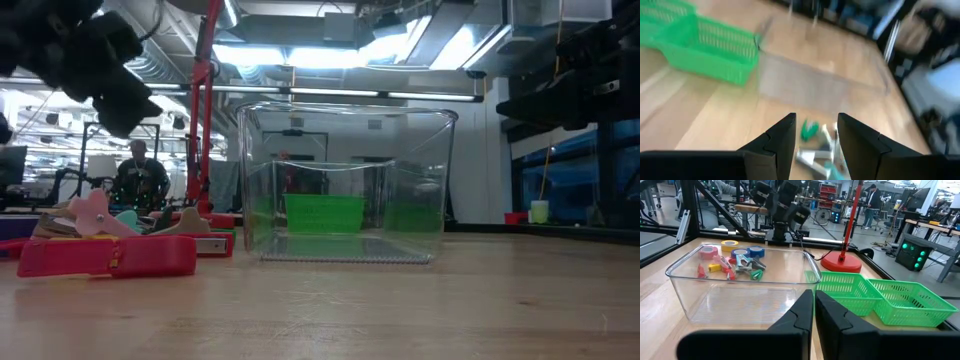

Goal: Pick and place Stapler, Stapler remover, tape
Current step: Put the bottom blue tape into the transparent bin

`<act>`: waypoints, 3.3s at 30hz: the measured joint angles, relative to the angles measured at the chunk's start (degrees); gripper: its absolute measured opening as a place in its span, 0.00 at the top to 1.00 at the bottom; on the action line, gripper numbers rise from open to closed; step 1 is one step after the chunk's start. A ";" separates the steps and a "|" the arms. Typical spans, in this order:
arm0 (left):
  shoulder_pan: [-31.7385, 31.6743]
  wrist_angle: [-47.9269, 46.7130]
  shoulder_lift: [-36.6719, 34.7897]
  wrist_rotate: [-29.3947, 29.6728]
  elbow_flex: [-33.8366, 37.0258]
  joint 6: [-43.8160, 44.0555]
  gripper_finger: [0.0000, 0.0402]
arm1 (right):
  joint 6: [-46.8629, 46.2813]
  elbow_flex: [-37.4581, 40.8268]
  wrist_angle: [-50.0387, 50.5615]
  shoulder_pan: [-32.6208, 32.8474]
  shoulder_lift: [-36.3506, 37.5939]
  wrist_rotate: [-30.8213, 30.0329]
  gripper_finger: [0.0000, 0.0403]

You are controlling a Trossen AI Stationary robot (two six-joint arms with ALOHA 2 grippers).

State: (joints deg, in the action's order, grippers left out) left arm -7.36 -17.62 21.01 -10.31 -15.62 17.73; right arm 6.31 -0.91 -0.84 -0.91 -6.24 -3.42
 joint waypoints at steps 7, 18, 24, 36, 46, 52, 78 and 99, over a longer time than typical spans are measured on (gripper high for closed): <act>6.35 -9.72 14.80 0.27 -12.32 -0.64 0.64 | 0.01 -0.02 0.00 0.00 0.00 0.00 0.95; 17.56 -23.07 35.00 6.27 -27.40 4.41 0.64 | 0.00 -0.07 -0.01 0.00 0.00 0.00 0.95; 24.90 -25.25 42.25 5.23 -28.69 15.51 0.64 | 0.00 -0.07 0.00 0.01 0.00 0.00 0.95; 37.69 -19.92 54.34 6.32 -28.69 31.05 0.64 | 0.00 -0.07 0.00 0.02 -0.02 0.00 0.95; 41.08 -19.56 63.56 9.38 -29.06 34.84 0.64 | 0.00 -0.07 0.00 0.00 -0.02 0.00 0.95; 40.86 -17.33 61.91 11.67 -28.67 36.15 0.64 | 0.00 -0.07 0.00 0.00 -0.02 -0.02 0.95; 40.38 -16.73 69.81 15.27 -28.84 32.07 0.67 | 0.00 -0.07 0.00 0.01 -0.02 0.00 0.95; 36.86 6.43 58.23 18.91 -28.63 37.22 0.92 | 0.00 -0.07 0.00 0.02 -0.02 0.00 0.95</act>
State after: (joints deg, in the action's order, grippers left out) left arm 29.50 -11.18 79.24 8.60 -44.25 54.96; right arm 6.31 -0.97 -0.84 -0.89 -6.26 -3.42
